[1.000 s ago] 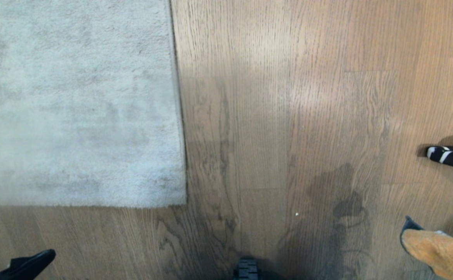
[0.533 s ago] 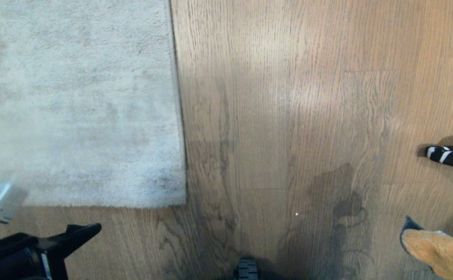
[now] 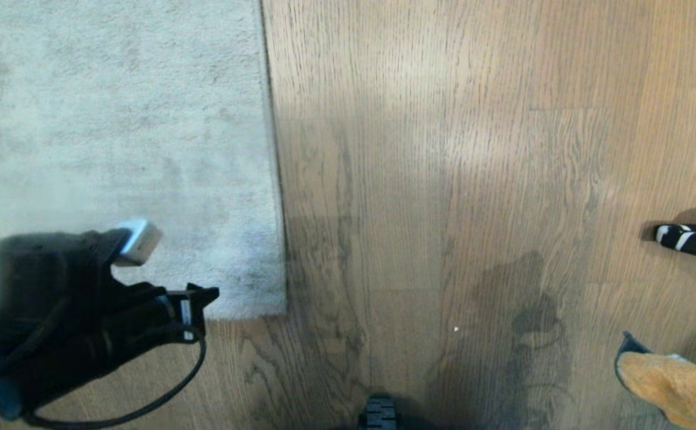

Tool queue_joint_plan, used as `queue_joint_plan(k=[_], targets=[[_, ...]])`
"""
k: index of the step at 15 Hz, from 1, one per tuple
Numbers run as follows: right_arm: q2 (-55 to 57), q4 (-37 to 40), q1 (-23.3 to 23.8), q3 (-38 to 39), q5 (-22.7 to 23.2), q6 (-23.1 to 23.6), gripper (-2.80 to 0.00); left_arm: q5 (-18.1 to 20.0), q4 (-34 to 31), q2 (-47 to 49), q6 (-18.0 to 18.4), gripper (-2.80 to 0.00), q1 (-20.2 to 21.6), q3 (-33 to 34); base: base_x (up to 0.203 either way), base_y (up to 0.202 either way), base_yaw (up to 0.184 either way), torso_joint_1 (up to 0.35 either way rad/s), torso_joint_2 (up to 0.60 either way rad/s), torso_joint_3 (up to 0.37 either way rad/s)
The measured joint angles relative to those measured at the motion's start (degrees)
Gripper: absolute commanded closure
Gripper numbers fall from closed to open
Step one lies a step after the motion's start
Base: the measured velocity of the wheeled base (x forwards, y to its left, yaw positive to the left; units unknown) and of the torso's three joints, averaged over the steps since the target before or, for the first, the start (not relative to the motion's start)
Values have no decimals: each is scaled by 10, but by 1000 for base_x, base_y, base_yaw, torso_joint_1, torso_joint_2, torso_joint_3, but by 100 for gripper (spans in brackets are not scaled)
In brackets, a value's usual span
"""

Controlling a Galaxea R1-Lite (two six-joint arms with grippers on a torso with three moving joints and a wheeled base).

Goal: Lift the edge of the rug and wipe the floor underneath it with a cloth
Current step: Lift up the carpet

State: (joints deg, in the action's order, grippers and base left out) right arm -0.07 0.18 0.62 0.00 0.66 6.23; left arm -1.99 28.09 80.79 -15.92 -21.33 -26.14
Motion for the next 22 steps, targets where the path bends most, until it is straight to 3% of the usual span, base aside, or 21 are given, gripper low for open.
queue_joint_plan(k=[2, 5, 8, 15, 19, 20, 22], targets=[[0, 0, 0, 0, 0, 0, 0, -25, 12, 51, -19, 0, -31, -50, 0, 0, 0, 0, 0, 0], [0, 0, 0, 0, 0, -1, 0, -34, 8, 102, -61, 0, -70, -102, 0, 0, 0, 0, 0, 0], [0, 0, 0, 0, 0, 0, 0, -69, -59, 124, -94, 0, -103, -149, 0, 0, 0, 0, 0, 0], [0, 0, 0, 0, 0, -1, 0, -172, -161, 156, -98, 0, -140, -218, 0, 0, 0, 0, 0, 0], [0, 0, 0, 0, 0, -1, 0, -191, -194, 181, -98, 0, -152, -257, 0, 0, 0, 0, 0, 0], [0, 0, 0, 0, 0, 0, 0, -198, -195, 186, -98, -280, -156, -261, 0, 0, 0, 0, 0, 0], [0, 0, 0, 0, 0, -1, 0, -206, -196, 195, -98, -280, -163, -264, 0, 0, 0, 0, 0, 0]])
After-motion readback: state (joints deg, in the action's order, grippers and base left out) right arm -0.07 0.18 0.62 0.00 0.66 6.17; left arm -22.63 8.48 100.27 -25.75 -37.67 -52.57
